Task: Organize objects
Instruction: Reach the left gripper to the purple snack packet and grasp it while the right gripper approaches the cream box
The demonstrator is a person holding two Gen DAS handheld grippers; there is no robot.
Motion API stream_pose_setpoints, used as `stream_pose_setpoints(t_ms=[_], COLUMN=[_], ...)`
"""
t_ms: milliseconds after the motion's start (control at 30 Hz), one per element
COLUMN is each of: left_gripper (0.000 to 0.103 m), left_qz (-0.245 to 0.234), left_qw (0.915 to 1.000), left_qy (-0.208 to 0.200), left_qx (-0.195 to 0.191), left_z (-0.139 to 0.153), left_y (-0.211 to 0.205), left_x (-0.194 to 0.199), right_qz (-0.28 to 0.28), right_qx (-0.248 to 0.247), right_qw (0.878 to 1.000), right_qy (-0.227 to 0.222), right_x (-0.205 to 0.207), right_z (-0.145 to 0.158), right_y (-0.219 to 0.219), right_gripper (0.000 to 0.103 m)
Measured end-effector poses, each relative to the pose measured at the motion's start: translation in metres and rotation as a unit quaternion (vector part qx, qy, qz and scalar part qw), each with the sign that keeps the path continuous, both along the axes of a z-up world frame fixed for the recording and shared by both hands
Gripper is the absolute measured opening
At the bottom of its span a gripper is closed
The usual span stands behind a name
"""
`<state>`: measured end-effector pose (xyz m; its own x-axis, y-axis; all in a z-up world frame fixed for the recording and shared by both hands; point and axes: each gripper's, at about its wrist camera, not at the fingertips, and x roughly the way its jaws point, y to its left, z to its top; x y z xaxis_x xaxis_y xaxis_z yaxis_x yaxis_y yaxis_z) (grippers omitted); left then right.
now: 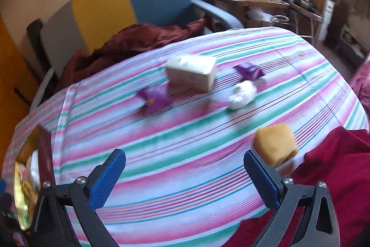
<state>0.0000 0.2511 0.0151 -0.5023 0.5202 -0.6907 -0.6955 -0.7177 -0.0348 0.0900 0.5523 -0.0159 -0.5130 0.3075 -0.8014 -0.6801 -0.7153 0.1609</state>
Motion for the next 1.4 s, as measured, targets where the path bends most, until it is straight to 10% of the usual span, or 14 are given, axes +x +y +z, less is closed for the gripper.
stream_pose_setpoints(t_ms=[267, 600, 1400], left_gripper=[0.063, 0.063, 0.063], left_qz=[-0.034, -0.049, -0.011], left_qw=[0.9976, 0.9881, 0.9745], left_qy=[-0.057, -0.142, -0.220], left_qx=[-0.020, -0.031, -0.045], left_z=[-0.019, -0.059, -0.121], left_y=[0.062, 0.144, 0.300], left_x=[-0.015, -0.050, -0.119], right_qz=[-0.097, -0.263, -0.181], right_qx=[0.000, -0.081, -0.138], right_qw=[0.994, 0.956, 0.968], right_qy=[0.042, 0.103, 0.107], right_x=[0.018, 0.083, 0.054], right_z=[-0.001, -0.022, -0.036], right_y=[0.068, 0.122, 0.112], right_gripper=[0.103, 0.103, 0.103])
